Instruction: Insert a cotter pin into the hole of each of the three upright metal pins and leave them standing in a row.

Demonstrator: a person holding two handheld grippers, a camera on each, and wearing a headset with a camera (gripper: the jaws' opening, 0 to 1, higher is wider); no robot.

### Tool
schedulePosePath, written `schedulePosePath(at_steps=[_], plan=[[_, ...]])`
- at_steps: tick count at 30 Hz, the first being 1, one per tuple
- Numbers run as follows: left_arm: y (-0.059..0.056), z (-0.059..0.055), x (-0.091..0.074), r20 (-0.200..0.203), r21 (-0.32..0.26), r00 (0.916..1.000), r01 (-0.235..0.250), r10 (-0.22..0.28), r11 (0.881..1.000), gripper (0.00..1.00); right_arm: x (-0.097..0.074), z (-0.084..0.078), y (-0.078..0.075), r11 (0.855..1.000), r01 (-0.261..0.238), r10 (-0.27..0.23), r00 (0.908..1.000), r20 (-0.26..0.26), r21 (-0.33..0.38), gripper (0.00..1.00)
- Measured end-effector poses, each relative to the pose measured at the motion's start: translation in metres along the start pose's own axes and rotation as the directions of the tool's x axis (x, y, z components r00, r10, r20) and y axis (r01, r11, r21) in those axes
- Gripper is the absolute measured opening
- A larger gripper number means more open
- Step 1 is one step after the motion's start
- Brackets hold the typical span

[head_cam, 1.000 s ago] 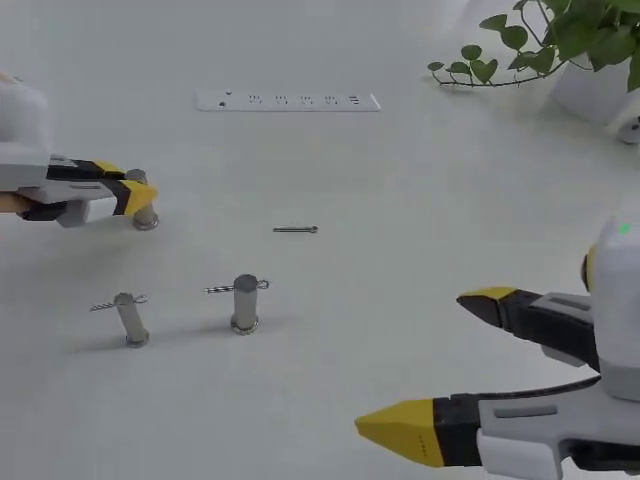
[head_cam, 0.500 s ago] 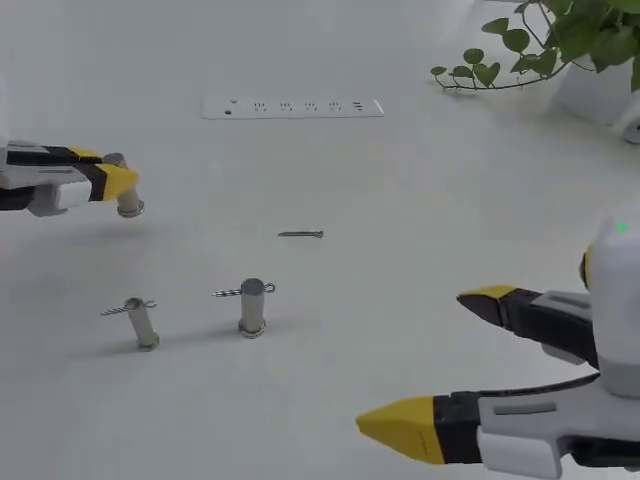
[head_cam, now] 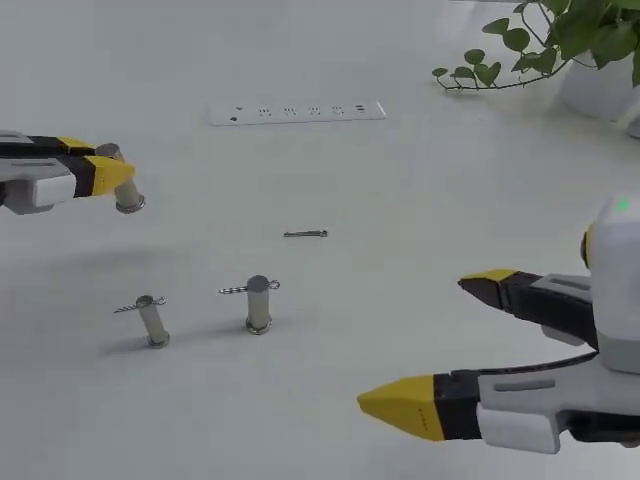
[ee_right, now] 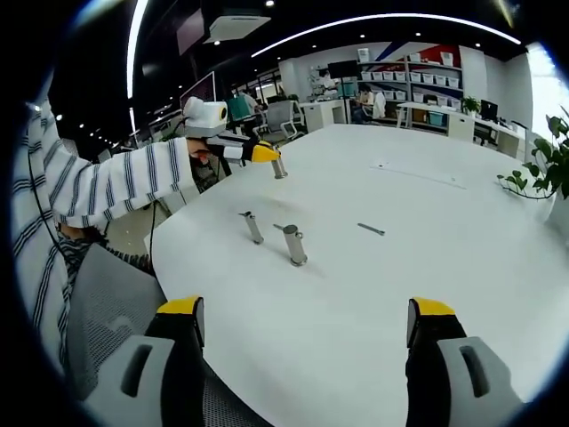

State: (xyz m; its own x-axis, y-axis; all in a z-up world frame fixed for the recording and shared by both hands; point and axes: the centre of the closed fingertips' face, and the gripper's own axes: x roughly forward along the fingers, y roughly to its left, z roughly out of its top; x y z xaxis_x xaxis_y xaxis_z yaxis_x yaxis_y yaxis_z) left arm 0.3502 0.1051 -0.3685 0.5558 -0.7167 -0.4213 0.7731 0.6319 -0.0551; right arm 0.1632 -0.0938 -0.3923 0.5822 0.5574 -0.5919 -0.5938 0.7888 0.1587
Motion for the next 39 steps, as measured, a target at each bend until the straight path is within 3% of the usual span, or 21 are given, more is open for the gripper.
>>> schedulePosePath(at_steps=[9,14,22,29,39], plan=[[-0.025,-0.003,-0.015,-0.007,0.042,0.9989,0.046,-0.046,0.998,0.09,-0.004,0.006,-0.003,1.0,0.005,-0.004,0.9995,0.033,-0.003,0.93],[-0.043,-0.004,-0.026,0.01,0.026,0.9984,0.056,-0.056,0.998,0.09,-0.004,0.005,-0.002,1.0,-0.001,0.002,0.9993,0.038,-0.006,0.93],[-0.076,-0.014,-0.039,0.0,0.034,0.9961,0.089,-0.089,0.995,0.09,-0.004,0.007,-0.002,1.0,-0.009,0.01,0.9987,0.051,-0.011,0.93],[-0.102,-0.018,-0.042,0.003,0.021,0.9937,0.112,-0.112,0.993,0.09,-0.004,0.008,-0.001,1.0,-0.014,0.014,0.9981,0.06,-0.014,0.93],[-0.128,-0.02,-0.039,0.004,0.018,0.9893,0.146,-0.146,0.989,0.09,-0.004,0.006,0.002,1.0,-0.019,0.02,0.9978,0.063,-0.011,0.93]])
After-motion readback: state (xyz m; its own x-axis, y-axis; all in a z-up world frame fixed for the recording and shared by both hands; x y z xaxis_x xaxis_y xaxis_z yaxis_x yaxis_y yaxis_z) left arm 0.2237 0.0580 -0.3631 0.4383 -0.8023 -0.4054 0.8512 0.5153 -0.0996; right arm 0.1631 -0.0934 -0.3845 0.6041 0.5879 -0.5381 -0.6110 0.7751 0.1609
